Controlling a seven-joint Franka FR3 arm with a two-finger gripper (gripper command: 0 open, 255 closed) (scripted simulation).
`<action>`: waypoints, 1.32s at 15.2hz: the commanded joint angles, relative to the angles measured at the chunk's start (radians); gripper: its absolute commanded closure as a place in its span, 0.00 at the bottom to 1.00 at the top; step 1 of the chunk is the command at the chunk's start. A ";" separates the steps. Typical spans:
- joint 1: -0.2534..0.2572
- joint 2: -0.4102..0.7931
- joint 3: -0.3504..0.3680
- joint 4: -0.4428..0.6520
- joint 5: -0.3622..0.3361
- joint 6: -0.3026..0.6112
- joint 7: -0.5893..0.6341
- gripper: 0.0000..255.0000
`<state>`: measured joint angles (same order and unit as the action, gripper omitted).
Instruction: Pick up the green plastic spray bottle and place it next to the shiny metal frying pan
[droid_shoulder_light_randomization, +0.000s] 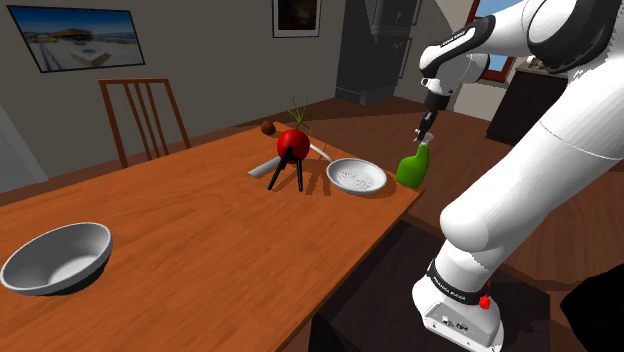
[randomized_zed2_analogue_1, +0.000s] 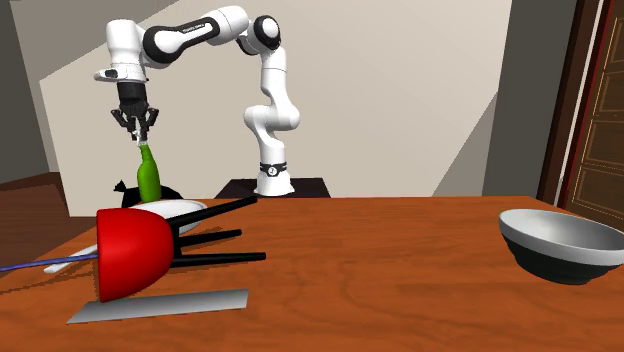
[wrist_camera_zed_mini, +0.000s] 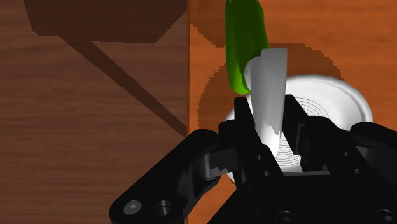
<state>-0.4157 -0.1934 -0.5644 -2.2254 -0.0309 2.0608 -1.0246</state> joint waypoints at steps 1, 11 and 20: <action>0.000 0.000 0.000 0.000 0.000 0.000 0.000 1.00; -0.003 -0.032 0.009 0.074 -0.015 -0.102 0.012 0.00; -0.003 -0.038 0.012 0.095 -0.017 -0.129 0.014 0.00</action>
